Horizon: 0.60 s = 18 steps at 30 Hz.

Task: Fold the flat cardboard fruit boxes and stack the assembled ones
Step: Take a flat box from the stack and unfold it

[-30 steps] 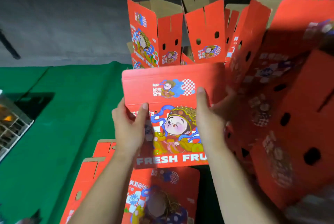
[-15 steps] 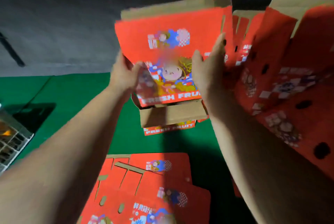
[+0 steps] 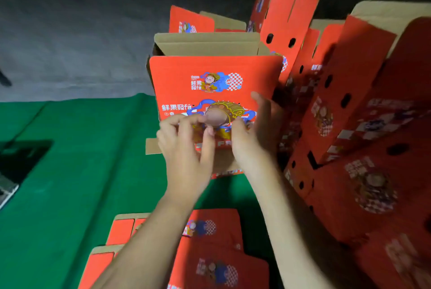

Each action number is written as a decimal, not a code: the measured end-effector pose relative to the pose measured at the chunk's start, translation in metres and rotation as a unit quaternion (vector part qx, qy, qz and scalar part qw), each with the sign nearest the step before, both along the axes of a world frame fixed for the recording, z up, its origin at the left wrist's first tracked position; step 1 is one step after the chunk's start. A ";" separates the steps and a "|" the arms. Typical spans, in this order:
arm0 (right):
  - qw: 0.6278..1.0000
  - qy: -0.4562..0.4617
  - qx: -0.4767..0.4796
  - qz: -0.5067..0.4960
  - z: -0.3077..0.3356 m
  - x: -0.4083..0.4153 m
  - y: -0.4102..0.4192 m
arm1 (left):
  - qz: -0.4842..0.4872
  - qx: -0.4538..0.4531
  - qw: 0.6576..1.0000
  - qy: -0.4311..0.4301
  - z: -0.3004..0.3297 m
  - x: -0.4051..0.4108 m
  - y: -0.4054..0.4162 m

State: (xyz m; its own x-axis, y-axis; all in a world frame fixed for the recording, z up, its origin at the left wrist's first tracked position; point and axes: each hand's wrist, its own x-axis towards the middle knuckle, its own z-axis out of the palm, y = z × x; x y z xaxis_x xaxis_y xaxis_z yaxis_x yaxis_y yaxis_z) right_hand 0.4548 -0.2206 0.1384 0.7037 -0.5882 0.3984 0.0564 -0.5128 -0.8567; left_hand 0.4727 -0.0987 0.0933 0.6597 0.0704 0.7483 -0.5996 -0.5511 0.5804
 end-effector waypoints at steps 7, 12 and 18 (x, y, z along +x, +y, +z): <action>0.993 0.017 0.004 0.120 -0.040 -0.063 0.029 | -0.144 -0.050 0.971 0.186 -0.030 -0.061 0.017; 0.973 0.152 -0.030 0.170 -0.088 -0.109 0.055 | -0.113 -0.023 0.961 0.250 -0.075 -0.116 0.031; 0.939 0.288 0.044 0.182 -0.163 -0.168 0.065 | -0.075 0.074 0.933 0.345 -0.139 -0.188 0.078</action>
